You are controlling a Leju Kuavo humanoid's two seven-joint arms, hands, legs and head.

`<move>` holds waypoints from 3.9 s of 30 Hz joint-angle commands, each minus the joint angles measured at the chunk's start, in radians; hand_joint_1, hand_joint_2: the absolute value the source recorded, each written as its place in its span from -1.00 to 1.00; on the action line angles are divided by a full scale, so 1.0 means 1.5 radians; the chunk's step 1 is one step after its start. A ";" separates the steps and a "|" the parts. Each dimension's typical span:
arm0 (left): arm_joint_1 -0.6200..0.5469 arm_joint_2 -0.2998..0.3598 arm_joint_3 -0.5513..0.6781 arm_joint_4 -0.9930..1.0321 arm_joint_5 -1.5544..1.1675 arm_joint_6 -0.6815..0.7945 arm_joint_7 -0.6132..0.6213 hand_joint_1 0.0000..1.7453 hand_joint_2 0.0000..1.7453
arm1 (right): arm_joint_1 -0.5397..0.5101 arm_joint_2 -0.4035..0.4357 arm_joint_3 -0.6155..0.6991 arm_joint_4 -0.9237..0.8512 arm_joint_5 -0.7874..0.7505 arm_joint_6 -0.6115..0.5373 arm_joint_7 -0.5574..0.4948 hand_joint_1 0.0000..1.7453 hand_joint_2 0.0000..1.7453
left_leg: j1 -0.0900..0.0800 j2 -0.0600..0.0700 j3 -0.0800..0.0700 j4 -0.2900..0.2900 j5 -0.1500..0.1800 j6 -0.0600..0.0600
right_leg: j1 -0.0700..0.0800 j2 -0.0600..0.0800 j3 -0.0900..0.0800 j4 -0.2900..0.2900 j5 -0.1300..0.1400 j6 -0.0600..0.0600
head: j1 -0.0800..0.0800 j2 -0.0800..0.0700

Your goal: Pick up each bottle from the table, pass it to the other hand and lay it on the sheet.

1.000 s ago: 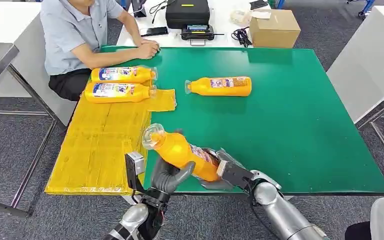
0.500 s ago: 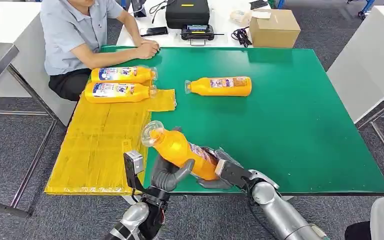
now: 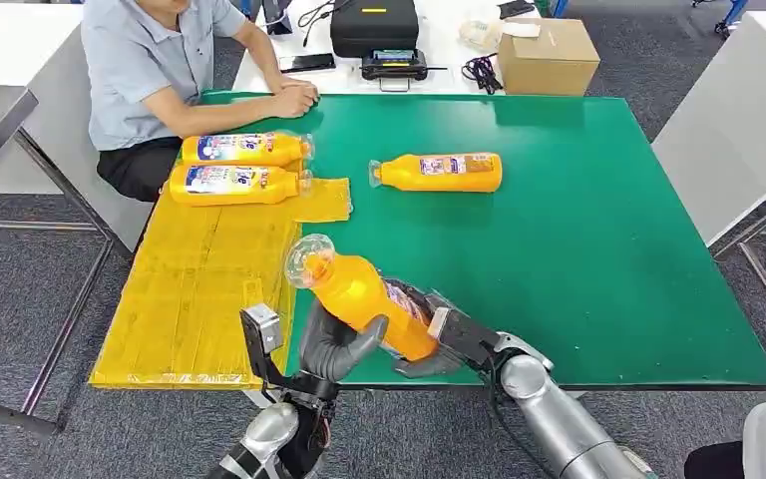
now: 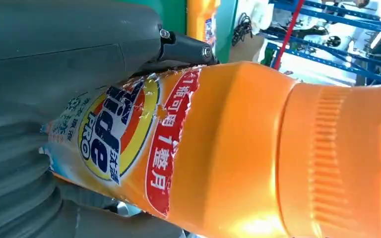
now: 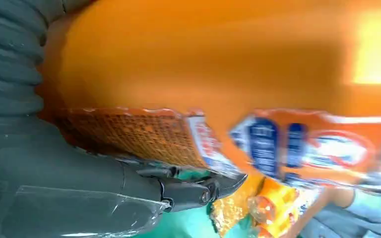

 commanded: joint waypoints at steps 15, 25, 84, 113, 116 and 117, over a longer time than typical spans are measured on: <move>-0.010 0.031 0.001 -0.029 -0.114 0.162 0.004 1.00 1.00 | 0.020 0.016 -0.041 0.043 0.037 -0.093 0.039 -1.00 1.00 | 0.001 0.001 0.002 0.000 -0.001 -0.001 | 0.001 0.001 0.002 -0.001 -0.001 -0.001 | 0.000 0.000; -0.004 -0.018 0.169 0.037 -0.478 0.335 -0.032 1.00 1.00 | 0.050 0.021 -0.089 0.059 0.096 -0.164 0.023 -1.00 1.00 | 0.001 0.003 0.003 0.000 -0.002 -0.002 | 0.001 0.002 0.003 -0.001 -0.001 -0.002 | 0.000 0.000; -0.199 0.076 0.218 0.435 -1.256 0.192 0.387 -1.00 1.00 | 0.052 0.045 -0.185 0.071 0.142 -0.135 -0.009 -1.00 1.00 | 0.001 0.003 0.003 0.000 0.000 -0.002 | 0.001 0.003 0.002 0.000 0.000 -0.001 | 0.000 0.000; -0.123 0.067 0.142 0.255 -1.222 0.309 0.363 -1.00 1.00 | 0.096 0.037 -0.227 0.044 0.156 -0.149 -0.014 -1.00 1.00 | 0.001 0.000 0.011 -0.001 0.000 -0.002 | 0.001 0.001 0.011 -0.001 0.000 -0.002 | 0.000 0.000; -0.028 0.071 0.133 0.037 -1.271 0.335 0.343 -1.00 1.00 | 0.124 0.032 -0.234 0.031 0.153 -0.159 -0.015 -1.00 1.00 | 0.001 0.001 0.010 -0.001 0.000 -0.002 | 0.001 0.001 0.009 -0.001 -0.001 -0.002 | 0.000 0.000; -0.028 0.071 0.133 0.037 -1.271 0.335 0.343 -1.00 1.00 | 0.124 0.032 -0.234 0.031 0.153 -0.159 -0.015 -1.00 1.00 | 0.001 0.001 0.009 0.000 0.000 -0.002 | 0.001 0.001 0.008 0.000 -0.001 -0.001 | 0.000 0.000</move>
